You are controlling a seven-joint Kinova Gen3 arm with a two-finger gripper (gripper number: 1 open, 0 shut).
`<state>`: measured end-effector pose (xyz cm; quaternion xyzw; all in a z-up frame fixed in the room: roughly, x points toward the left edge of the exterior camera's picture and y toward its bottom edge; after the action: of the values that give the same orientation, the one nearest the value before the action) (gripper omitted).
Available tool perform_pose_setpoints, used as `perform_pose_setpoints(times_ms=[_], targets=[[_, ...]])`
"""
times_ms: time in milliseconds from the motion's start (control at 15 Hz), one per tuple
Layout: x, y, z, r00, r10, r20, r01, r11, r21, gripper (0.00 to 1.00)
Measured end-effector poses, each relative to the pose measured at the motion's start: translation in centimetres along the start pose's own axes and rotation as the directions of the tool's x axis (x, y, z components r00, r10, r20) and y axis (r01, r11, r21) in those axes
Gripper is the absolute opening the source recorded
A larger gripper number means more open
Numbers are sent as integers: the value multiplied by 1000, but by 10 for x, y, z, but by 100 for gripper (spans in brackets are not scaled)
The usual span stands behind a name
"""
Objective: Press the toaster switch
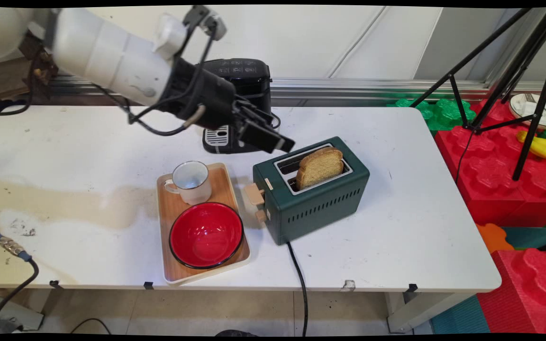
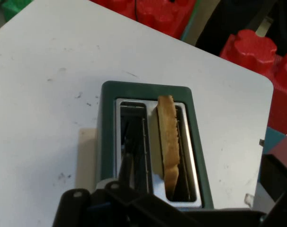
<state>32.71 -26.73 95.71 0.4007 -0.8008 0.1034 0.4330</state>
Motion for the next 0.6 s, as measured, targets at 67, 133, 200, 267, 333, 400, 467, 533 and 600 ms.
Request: perform_pose_setpoints(times_ms=[67, 133, 200, 267, 333, 400, 467, 533, 600], targets=[[-2, 0, -4, 1000, 5, 0, -5, 1000, 1, 100], [-6, 0, -10, 1000, 12, 1, -12, 1000, 2, 100], [-12, -1, -17, 1000, 21, 2, -21, 1000, 2, 100], [-18, -2, -24, 1000, 30, 5, -30, 1000, 3, 100], [-24, -3, -29, 999, 38, 9, -38, 999, 2, 100], [-30, -5, -35, 999, 47, 15, -47, 999, 1, 100], [-35, -6, -39, 998, 54, 20, -54, 999, 0, 100], [-41, -8, -43, 998, 63, 27, -63, 998, -2, 100], [-45, -9, -46, 997, 67, 30, -67, 998, -3, 100]])
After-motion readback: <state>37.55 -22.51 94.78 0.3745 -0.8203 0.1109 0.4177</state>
